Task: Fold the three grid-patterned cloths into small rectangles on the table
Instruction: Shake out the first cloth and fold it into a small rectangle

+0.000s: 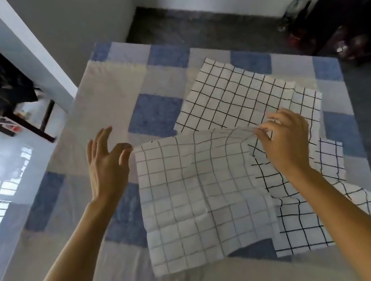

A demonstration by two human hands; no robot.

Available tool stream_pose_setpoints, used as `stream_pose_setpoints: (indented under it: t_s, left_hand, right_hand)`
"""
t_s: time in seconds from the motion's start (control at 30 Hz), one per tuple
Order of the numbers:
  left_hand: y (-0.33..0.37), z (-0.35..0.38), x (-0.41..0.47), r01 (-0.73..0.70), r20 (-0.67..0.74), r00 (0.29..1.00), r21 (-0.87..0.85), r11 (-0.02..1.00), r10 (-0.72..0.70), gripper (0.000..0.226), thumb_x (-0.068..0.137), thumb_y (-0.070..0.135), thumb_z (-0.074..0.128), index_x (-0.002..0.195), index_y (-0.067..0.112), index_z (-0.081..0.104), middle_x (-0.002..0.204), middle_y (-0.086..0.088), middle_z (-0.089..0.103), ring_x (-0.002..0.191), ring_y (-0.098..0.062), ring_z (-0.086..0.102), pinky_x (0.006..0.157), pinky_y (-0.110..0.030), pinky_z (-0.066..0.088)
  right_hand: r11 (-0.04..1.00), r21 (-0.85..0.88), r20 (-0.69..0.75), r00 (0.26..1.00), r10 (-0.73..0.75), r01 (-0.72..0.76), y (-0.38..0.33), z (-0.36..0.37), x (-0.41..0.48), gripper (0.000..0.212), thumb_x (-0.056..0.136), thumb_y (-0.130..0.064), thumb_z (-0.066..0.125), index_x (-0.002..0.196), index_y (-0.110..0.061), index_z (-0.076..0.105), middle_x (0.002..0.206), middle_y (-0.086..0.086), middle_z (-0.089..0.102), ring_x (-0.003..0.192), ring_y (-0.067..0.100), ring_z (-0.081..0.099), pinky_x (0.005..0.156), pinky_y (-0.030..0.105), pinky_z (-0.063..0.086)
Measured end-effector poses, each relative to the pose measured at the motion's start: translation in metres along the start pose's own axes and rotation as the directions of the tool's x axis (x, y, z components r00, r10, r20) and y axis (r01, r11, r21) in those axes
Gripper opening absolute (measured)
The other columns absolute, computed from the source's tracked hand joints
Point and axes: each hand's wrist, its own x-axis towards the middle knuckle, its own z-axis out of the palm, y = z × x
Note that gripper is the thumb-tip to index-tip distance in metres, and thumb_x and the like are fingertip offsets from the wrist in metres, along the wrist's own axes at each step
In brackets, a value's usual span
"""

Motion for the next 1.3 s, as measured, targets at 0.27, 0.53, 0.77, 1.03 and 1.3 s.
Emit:
stream_pose_setpoints:
  t_s: [0.27, 0.53, 0.77, 1.03, 1.3]
  left_hand:
    - [0.022, -0.025, -0.066, 0.057, 0.059, 0.997, -0.02, 0.998, -0.056, 0.027, 0.09, 0.037, 0.048, 0.088, 0.022, 0.07, 0.144, -0.01, 0.041, 0.137, -0.032, 0.03, 0.11, -0.054, 0.025]
    - [0.036, -0.057, -0.135, 0.093, 0.0, 0.996, 0.04, 0.995, -0.093, 0.023, 0.09, 0.034, 0.054, 0.093, 0.019, 0.071, 0.138, -0.013, 0.047, 0.128, -0.035, 0.04, 0.104, -0.055, 0.034]
    - [0.045, -0.051, -0.188, 0.113, 0.074, 0.99, 0.103, 0.988, -0.121, 0.015, 0.084, 0.026, 0.065, 0.094, 0.016, 0.071, 0.133, -0.018, 0.05, 0.12, -0.037, 0.045, 0.099, -0.054, 0.039]
    - [0.046, -0.041, -0.237, 0.23, 0.197, 0.946, 0.145, 0.962, -0.256, 0.013, 0.077, 0.023, 0.072, 0.088, 0.016, 0.071, 0.13, -0.017, 0.054, 0.122, -0.037, 0.046, 0.105, -0.054, 0.034]
    - [0.063, -0.024, -0.188, 0.234, 0.216, 0.946, 0.068, 0.97, -0.243, 0.03, 0.091, 0.028, 0.053, 0.11, 0.007, 0.063, 0.123, -0.016, 0.058, 0.11, -0.034, 0.056, 0.097, -0.047, 0.043]
  right_hand:
    - [0.997, 0.084, 0.055, 0.998, -0.005, 0.001, 0.01, -0.014, -0.043, 0.017, 0.087, -0.028, 0.068, 0.091, -0.012, 0.074, 0.11, 0.009, 0.067, 0.122, 0.033, 0.048, 0.103, 0.046, 0.03]
    - [0.983, 0.182, 0.115, 0.993, -0.024, 0.002, 0.01, -0.028, -0.098, 0.015, 0.086, -0.03, 0.069, 0.091, -0.017, 0.074, 0.103, 0.005, 0.067, 0.113, 0.031, 0.054, 0.094, 0.05, 0.041]
    - [0.987, 0.155, 0.214, 0.977, 0.0, -0.034, 0.026, -0.032, -0.155, 0.013, 0.082, -0.023, 0.074, 0.092, -0.014, 0.074, 0.107, 0.009, 0.068, 0.116, 0.033, 0.053, 0.098, 0.048, 0.039]
    - [0.989, 0.129, 0.499, 0.867, 0.002, -0.077, 0.031, -0.028, -0.187, 0.019, 0.078, -0.018, 0.072, 0.097, -0.022, 0.073, 0.118, 0.004, 0.062, 0.121, 0.026, 0.049, 0.098, 0.044, 0.04]
    - [0.988, 0.112, 0.586, 0.81, 0.02, -0.106, -0.001, -0.017, -0.165, 0.039, 0.085, -0.017, 0.054, 0.124, -0.017, 0.059, 0.131, 0.004, 0.055, 0.127, 0.021, 0.044, 0.107, 0.04, 0.035]
